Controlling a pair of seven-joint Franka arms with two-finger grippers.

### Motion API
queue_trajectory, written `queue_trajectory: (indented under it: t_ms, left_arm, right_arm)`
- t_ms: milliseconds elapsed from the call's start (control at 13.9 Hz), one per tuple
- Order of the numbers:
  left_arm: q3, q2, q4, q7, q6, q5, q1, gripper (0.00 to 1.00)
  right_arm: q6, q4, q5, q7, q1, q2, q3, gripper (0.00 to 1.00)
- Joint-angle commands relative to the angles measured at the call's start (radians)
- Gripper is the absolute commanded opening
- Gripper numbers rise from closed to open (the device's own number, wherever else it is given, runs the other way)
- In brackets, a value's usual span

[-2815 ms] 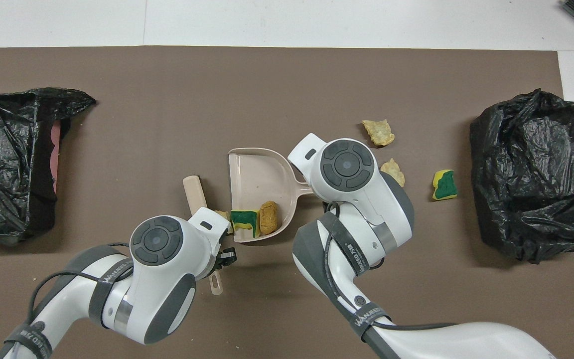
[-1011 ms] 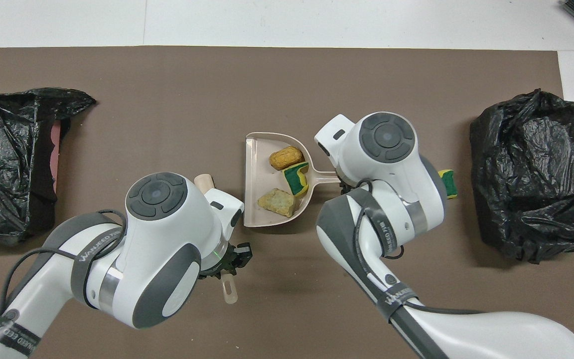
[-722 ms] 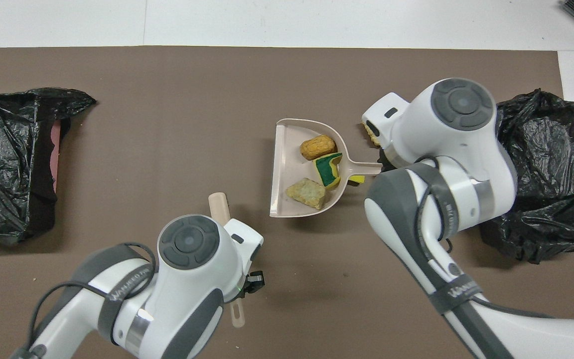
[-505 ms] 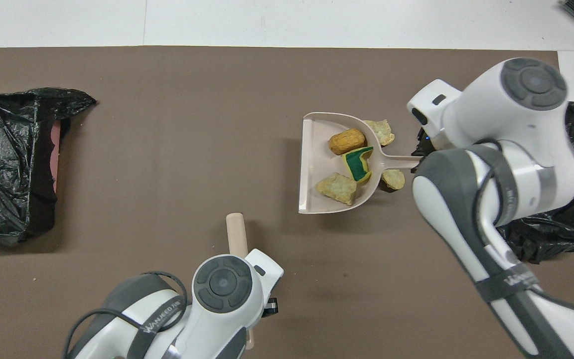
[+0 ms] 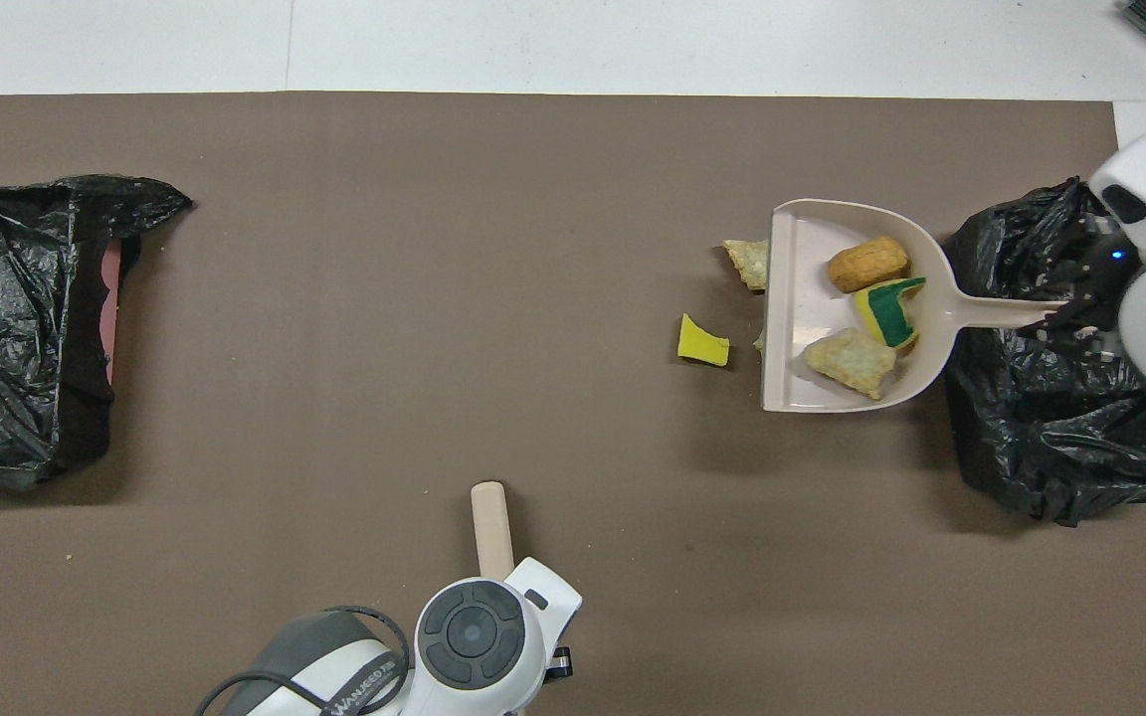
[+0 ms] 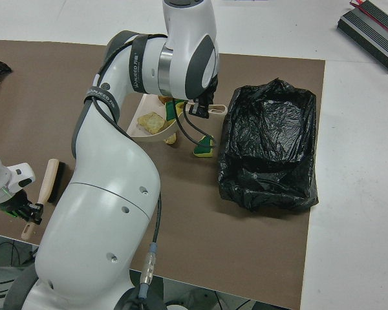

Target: Sweep and dump trash in bin

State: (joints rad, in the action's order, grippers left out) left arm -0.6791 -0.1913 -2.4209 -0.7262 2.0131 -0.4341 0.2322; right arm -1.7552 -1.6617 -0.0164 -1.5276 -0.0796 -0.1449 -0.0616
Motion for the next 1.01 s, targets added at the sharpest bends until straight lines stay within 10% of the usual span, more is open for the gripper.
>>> queue_trajectory:
  t_ms: [0, 577, 650, 794, 938]
  left_arm:
    - [-0.01, -0.068, -0.079, 0.016, 0.093, -0.052, 0.041, 0.0]
    - [-0.005, -0.071, -0.092, 0.198, 0.041, -0.052, 0.029, 0.0]
    - [-0.005, -0.07, -0.09, 0.199, 0.039, -0.052, 0.019, 0.13]
    - [-0.002, -0.06, -0.078, 0.197, 0.039, -0.052, 0.013, 0.73]
    - [0.003, -0.042, -0.055, 0.195, 0.041, -0.046, 0.007, 1.0]
  right_arm:
    - [0.005, 0.019, 0.056, -0.072, -0.093, 0.01, 0.011, 0.0]
    - [-0.052, 0.069, 0.327, -0.092, -0.259, 0.007, 0.011, 0.0]
    - [-0.052, 0.069, 0.375, -0.091, -0.259, 0.01, 0.011, 0.0]
    - [-0.052, 0.071, 0.438, -0.091, -0.258, 0.011, 0.013, 0.0]
    - [-0.056, 0.069, 0.554, -0.085, -0.24, 0.013, 0.017, 0.0]
